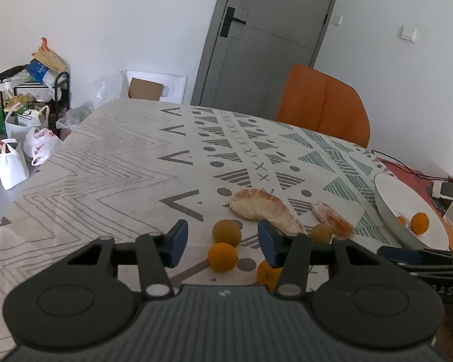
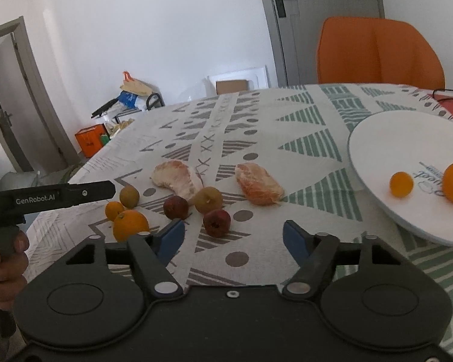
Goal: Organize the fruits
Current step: 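Grasp a small orange with the left tool while the right tool grasps a dark red plum, then carry the orange and plum over the white plate and open both tools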
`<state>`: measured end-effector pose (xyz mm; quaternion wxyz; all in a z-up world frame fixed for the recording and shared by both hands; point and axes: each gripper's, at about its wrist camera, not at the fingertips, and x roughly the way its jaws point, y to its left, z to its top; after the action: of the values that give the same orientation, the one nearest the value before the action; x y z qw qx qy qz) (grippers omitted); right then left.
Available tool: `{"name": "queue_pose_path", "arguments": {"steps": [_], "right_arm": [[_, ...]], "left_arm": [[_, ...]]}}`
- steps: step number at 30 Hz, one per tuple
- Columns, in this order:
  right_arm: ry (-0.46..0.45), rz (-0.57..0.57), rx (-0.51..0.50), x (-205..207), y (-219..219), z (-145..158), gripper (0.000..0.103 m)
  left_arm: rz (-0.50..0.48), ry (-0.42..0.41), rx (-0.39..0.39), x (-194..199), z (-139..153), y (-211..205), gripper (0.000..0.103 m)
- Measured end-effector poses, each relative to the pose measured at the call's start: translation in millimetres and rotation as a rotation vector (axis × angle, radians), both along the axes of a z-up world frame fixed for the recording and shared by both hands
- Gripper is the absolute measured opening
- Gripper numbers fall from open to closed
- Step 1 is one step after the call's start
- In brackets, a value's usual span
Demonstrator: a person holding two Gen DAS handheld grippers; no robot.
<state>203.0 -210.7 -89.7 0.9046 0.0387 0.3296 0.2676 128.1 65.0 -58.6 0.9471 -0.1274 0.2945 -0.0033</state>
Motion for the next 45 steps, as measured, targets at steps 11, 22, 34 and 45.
{"name": "queue_pose_path", "arguments": {"steps": [11,22,34,45], "right_arm": [[0.001,-0.003,-0.058,15,20,-7,0.053],[0.019,-0.052,0.016,13,5,-5,0.023],[-0.047,-0.1,0.073,2,-29,12,0.023],[-0.119,-0.202,0.104,-5,-87,27,0.023]], "left_arm": [[-0.058,0.045,-0.063,26,-21,3,0.024],[-0.095,0.001,-0.043,25,-2,-3,0.023],[-0.094,-0.029,-0.012,25,16,-22,0.023],[-0.162,-0.072,0.029,27,33,-69,0.023]]}}
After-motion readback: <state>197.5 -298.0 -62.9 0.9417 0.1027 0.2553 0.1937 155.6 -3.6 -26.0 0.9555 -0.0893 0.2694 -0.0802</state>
